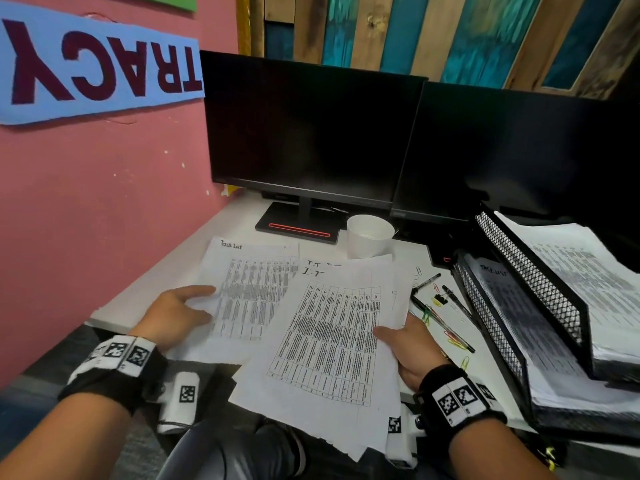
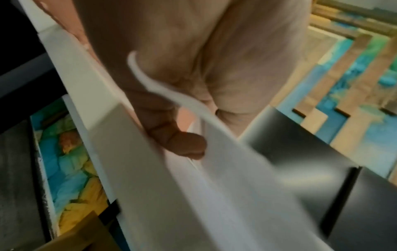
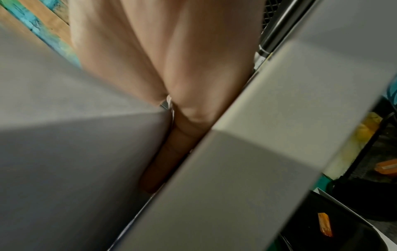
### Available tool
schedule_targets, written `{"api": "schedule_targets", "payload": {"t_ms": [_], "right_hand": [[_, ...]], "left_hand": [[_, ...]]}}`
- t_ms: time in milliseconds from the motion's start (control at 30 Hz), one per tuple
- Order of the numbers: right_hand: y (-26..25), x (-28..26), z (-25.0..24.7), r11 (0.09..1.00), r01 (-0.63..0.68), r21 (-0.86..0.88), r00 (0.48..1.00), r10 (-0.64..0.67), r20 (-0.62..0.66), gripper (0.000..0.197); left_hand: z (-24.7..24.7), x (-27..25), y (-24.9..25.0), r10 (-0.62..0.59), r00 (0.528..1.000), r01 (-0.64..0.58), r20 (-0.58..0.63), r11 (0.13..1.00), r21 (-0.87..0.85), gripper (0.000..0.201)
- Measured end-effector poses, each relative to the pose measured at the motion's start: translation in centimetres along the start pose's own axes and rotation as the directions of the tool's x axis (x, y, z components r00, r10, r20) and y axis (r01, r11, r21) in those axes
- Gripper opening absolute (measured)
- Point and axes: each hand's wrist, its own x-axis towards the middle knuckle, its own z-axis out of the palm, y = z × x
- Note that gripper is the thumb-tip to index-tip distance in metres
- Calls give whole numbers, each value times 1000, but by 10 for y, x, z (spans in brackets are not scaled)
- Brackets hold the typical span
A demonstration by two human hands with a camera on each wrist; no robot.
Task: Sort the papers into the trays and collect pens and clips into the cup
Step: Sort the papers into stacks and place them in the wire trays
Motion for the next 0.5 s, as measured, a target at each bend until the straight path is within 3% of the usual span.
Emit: {"api": "schedule_targets", "payload": {"t_ms": [67,133,300,400,500], "right_hand": [[0,1,0,1000,-1,1,1000,1,-3,41],[1,1,0,1000,-1,5,1000,1,2,41],[-2,-1,1,1000,-26,8,1000,26,-3,40],[-4,-1,2,998,-53,28,998,54,-33,40],[-7,-4,3,992,-73,104,996,78,-43,38]], "left_hand": [[-11,-1,-2,-2,1000,1,-12,1000,-14,48],[-24,2,-1,19,993,-27,-115,997,-67,48],[-45,2,23,64,965,-170,-254,890,-424,52],[-44,-4,39,55,964,-181,-261,853,-489,47],[-27,-11,45,84,986,-139,-142,888,-439,43]]}}
